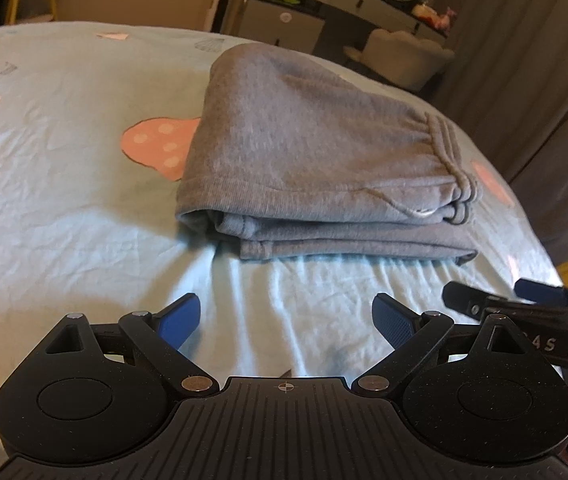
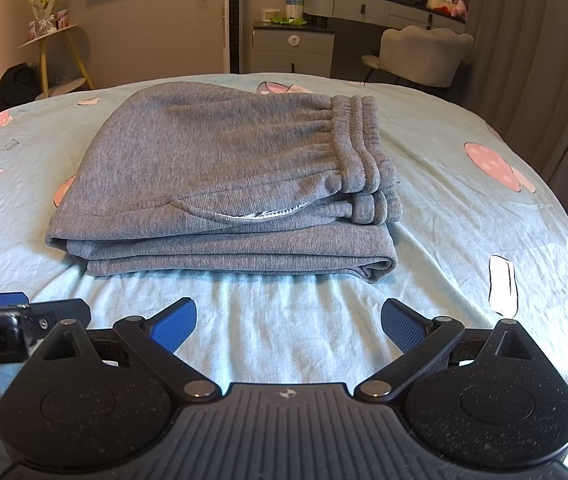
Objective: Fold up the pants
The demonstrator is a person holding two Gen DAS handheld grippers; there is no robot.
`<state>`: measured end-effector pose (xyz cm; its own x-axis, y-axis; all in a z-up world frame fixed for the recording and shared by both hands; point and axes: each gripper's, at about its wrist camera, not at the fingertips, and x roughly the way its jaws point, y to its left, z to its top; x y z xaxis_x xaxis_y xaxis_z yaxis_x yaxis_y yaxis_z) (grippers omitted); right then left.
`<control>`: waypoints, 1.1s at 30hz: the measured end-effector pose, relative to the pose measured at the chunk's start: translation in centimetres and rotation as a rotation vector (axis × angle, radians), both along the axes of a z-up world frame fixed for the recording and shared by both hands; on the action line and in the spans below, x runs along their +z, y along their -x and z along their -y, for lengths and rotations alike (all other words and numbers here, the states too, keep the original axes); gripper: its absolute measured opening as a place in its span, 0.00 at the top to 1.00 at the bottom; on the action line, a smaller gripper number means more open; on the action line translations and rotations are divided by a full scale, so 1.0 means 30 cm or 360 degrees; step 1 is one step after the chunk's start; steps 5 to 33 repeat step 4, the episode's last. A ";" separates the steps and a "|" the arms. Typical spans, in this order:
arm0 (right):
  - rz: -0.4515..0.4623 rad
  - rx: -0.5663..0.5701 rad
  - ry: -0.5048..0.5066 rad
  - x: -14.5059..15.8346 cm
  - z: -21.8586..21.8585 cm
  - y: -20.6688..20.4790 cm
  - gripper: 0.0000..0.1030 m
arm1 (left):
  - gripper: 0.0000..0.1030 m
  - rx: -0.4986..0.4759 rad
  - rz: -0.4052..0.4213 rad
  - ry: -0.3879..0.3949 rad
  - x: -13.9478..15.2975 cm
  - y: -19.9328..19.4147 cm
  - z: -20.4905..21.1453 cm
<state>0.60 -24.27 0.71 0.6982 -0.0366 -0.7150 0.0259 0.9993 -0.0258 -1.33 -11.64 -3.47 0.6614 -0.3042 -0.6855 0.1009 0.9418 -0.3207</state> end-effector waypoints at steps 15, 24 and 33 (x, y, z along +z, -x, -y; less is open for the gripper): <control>-0.0002 -0.0005 -0.0004 -0.001 0.002 -0.002 0.04 | 0.06 -0.0011 0.0009 -0.0023 0.003 0.000 0.010; -0.0002 -0.0005 -0.0004 -0.001 0.002 -0.002 0.04 | 0.06 -0.0011 0.0009 -0.0023 0.003 0.000 0.010; -0.0002 -0.0005 -0.0004 -0.001 0.002 -0.002 0.04 | 0.06 -0.0011 0.0009 -0.0023 0.003 0.000 0.010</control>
